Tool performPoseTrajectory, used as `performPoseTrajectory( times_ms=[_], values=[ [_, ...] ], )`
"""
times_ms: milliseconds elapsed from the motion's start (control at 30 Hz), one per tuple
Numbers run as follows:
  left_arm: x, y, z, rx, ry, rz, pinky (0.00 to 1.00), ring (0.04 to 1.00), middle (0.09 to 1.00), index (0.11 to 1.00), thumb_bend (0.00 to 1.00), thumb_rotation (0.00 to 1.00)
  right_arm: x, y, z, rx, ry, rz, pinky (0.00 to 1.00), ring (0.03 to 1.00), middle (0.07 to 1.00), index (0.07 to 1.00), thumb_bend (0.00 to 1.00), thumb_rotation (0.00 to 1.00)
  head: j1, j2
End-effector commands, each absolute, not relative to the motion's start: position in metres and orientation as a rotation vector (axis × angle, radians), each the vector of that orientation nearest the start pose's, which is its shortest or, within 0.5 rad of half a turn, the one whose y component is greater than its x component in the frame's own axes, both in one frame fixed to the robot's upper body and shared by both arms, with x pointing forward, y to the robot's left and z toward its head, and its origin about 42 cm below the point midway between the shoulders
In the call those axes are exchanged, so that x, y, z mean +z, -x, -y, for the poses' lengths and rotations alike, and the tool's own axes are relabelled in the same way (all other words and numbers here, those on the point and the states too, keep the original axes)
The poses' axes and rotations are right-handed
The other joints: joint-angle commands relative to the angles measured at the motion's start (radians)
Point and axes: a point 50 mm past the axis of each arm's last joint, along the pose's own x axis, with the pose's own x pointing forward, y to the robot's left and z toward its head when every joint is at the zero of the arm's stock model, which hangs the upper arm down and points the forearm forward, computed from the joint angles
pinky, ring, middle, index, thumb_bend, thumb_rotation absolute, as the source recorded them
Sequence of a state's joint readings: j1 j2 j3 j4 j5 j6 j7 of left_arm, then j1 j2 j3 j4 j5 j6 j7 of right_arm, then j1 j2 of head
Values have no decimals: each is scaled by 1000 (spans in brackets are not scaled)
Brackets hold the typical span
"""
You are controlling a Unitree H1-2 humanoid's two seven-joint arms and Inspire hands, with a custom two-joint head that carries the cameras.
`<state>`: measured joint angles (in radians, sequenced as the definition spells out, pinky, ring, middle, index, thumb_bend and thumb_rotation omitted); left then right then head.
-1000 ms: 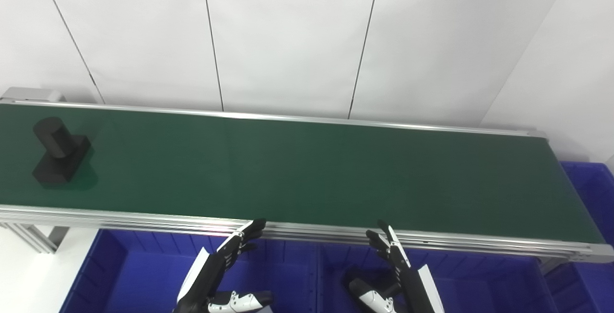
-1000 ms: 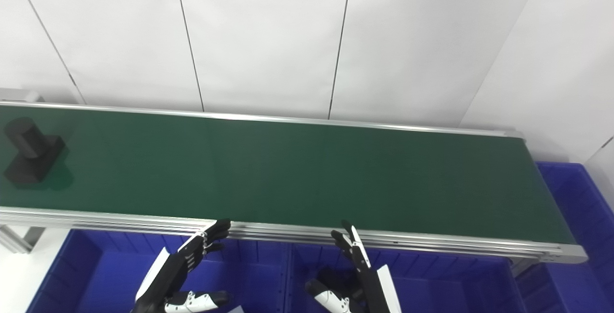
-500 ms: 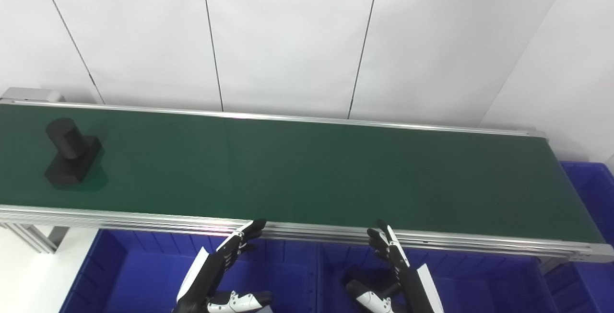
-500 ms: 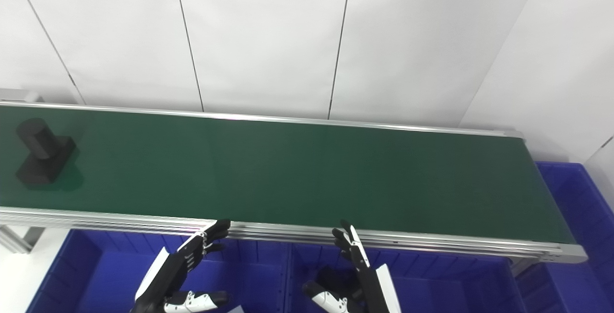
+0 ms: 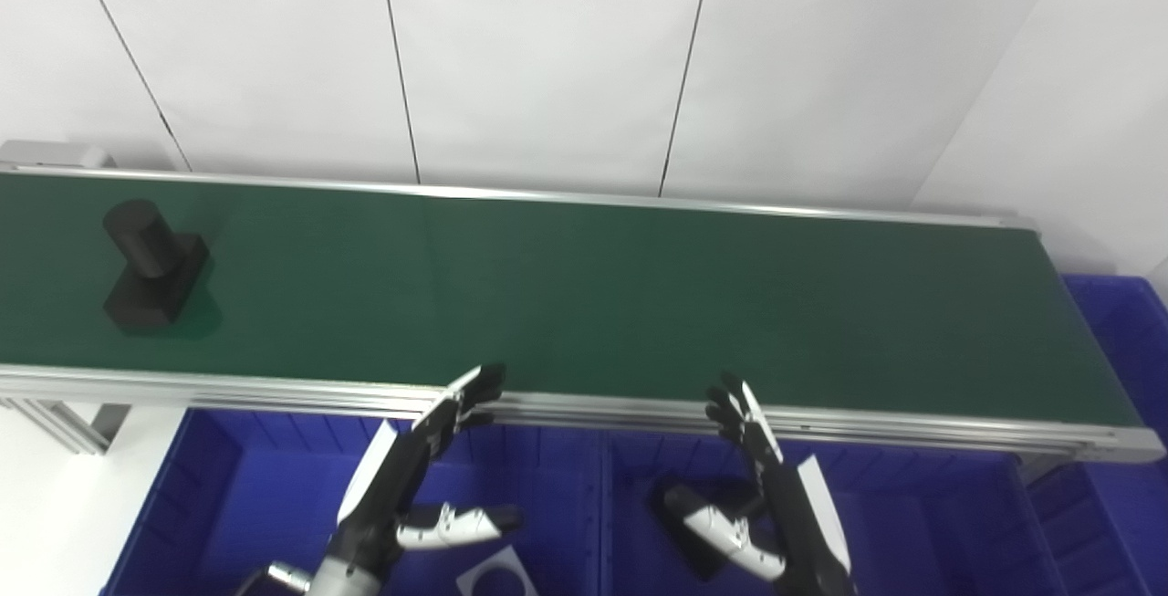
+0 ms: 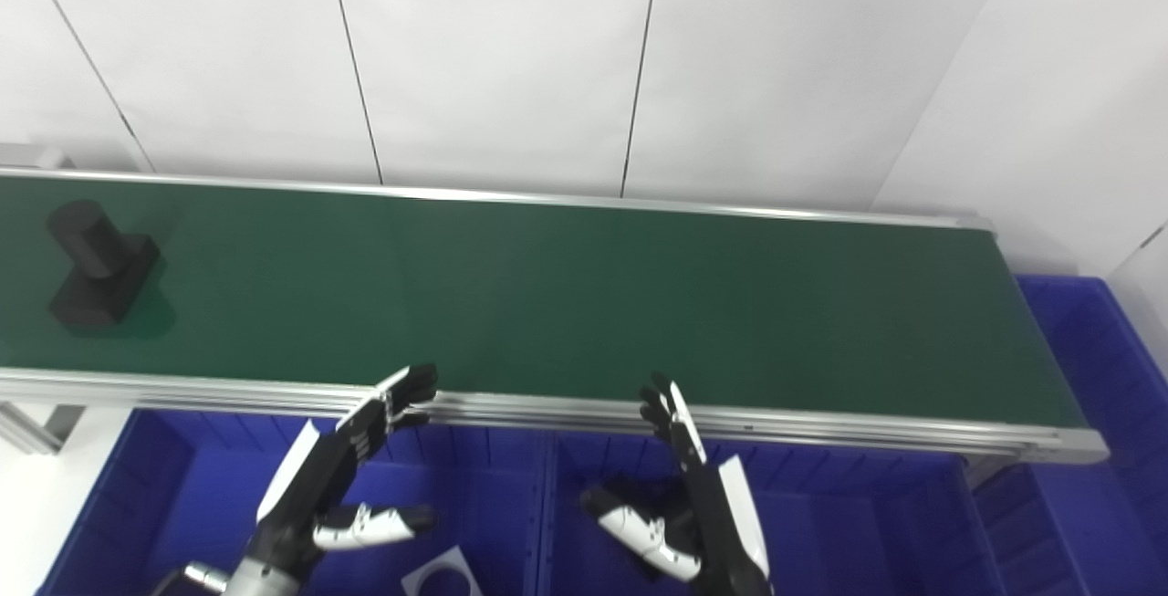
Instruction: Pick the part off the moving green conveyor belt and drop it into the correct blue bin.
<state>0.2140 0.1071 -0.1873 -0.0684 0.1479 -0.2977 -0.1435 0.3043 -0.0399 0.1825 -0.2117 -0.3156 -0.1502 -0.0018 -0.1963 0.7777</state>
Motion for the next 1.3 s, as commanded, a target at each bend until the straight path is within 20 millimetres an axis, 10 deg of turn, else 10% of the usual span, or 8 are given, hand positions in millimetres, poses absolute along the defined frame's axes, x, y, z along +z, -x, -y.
performPoseTrajectory(
  times_ms=[0,700,967,1267],
  values=[
    [94,-210,-191,-334,-212,197,793,879,907,886,861,488,106,-187,182,119,297,118,856,888,910,977,741,640,-21,3],
    [93,-210,-199,-343,-206,198,785,876,905,883,870,475,105,-187,173,117,292,104,869,890,905,974,731,615,-87,-12],
    [90,-212,-211,-334,-198,195,792,878,903,885,890,500,103,-189,161,116,306,92,834,873,895,963,738,625,-239,-20],
    [83,-213,-214,-333,-193,200,793,870,892,868,917,528,102,-189,161,117,297,72,839,874,911,967,738,617,-148,-7]
  ],
)
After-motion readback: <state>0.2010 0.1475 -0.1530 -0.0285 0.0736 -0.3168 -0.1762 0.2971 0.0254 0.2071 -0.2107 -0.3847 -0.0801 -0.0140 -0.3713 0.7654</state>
